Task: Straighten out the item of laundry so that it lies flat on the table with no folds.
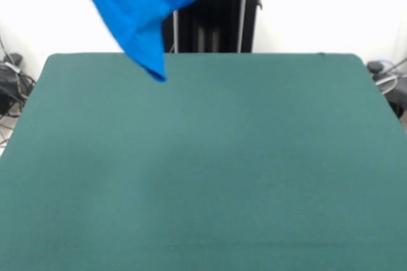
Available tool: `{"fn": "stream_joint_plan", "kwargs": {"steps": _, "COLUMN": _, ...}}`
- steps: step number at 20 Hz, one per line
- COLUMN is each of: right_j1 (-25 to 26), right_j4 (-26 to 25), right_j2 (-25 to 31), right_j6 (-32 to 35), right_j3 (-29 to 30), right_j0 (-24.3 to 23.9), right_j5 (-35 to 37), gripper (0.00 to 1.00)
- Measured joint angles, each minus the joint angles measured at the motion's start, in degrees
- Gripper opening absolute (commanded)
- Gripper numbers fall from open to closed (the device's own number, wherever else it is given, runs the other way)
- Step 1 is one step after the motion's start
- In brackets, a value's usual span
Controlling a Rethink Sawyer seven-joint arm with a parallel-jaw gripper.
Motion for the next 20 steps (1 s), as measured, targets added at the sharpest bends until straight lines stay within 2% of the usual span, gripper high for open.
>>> {"fn": "stream_joint_plan", "kwargs": {"steps": 3, "right_j1": 0.00, "right_j4": 2.58, "right_j2": 0.64, "right_j6": -0.32, "right_j3": 1.46, "right_j0": -1.23, "right_j5": -2.98, "gripper": 0.00}}
{"fn": "stream_joint_plan", "kwargs": {"steps": 4, "right_j1": -0.01, "right_j4": 5.66, "right_j2": 1.31, "right_j6": -1.17, "right_j3": 2.80, "right_j0": -2.11, "right_j5": -4.94, "gripper": 0.00}}
{"fn": "stream_joint_plan", "kwargs": {"steps": 6, "right_j1": -0.03, "right_j4": 8.18, "right_j2": 1.89, "right_j6": -2.11, "right_j3": 3.80, "right_j0": -2.53, "right_j5": -6.20, "gripper": 0.00}}
{"fn": "stream_joint_plan", "kwargs": {"steps": 11, "right_j1": -0.44, "right_j4": 19.93, "right_j2": 4.12, "right_j6": -9.28, "right_j3": 7.88, "right_j0": -2.85, "right_j5": -11.17, "gripper": 0.00}}
{"fn": "stream_joint_plan", "kwargs": {"steps": 16, "right_j1": -1.13, "right_j4": 26.58, "right_j2": 6.04, "right_j6": -18.59, "right_j3": 10.06, "right_j0": -2.79, "right_j5": -14.22, "gripper": 0.00}}
{"fn": "stream_joint_plan", "kwargs": {"steps": 20, "right_j1": -1.12, "right_j4": 26.52, "right_j2": 6.68, "right_j6": -24.28, "right_j3": 10.26, "right_j0": -2.83, "right_j5": -14.62, "gripper": 0.00}}
